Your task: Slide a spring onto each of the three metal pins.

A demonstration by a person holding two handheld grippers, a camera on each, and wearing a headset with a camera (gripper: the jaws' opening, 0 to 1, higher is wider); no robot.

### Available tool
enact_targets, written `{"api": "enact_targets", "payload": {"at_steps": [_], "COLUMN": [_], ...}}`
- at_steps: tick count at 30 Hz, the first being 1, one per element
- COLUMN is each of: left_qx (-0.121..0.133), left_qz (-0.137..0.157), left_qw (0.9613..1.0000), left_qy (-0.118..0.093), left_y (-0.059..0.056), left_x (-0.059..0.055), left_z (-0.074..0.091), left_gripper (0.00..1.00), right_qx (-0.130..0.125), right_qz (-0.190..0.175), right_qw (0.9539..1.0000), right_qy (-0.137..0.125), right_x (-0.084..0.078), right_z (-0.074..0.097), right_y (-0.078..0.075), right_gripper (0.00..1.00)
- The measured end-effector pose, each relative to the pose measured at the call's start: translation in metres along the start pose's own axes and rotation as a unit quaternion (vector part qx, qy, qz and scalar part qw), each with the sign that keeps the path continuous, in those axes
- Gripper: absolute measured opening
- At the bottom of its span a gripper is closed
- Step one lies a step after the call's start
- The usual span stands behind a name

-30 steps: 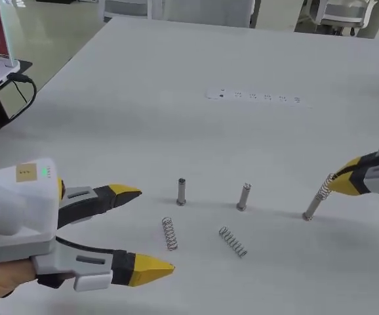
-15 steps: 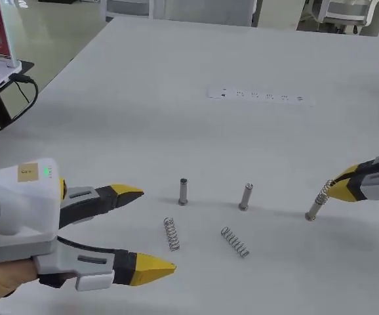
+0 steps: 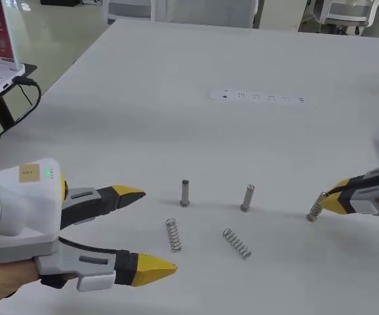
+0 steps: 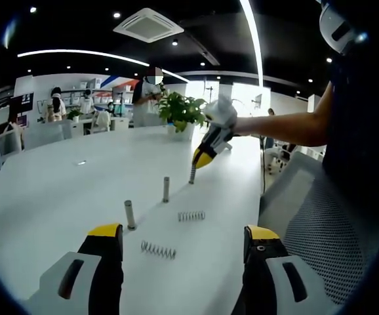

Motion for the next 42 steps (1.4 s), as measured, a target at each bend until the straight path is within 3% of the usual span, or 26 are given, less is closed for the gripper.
{"api": "enact_targets", "payload": {"at_steps": [16, 26, 33, 42], "left_qx": [-0.001, -0.001, -0.002, -0.006], "left_qz": [0.002, 0.004, 0.004, 0.004], "left_qw": [1.0000, 1.0000, 1.0000, 1.0000], "left_qy": [-0.001, -0.001, -0.001, -0.003], "left_y": [-0.001, -0.001, -0.001, -0.003], "left_x": [-0.001, -0.002, -0.002, -0.001], "left_z": [-0.002, -0.001, -0.002, -0.004], "left_gripper": [0.71, 0.70, 0.70, 0.70], "right_qx": [-0.008, -0.007, -0.005, 0.012], "right_qz": [0.013, 0.009, -0.001, -0.015], "right_qw": [0.9999, 0.9996, 0.9995, 0.9995], "right_qy": [0.003, 0.028, 0.031, 0.023], "right_x": [-0.004, -0.019, -0.027, -0.024], "right_z": [-0.005, -0.011, -0.007, -0.002], "right_y": [0.000, 0.003, 0.011, 0.033], "right_gripper": [0.08, 0.14, 0.15, 0.16]}}
Point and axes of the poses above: the centre of the closed fingertips' face, and the gripper's own axes: z roughly backward along the fingers, y roughly to its left, x roughly out of its top, the point moved 1 cm from there along z, roughly backward along the fingers, and after that the axes turned 3 degrees about y, right-handed, at the moved point
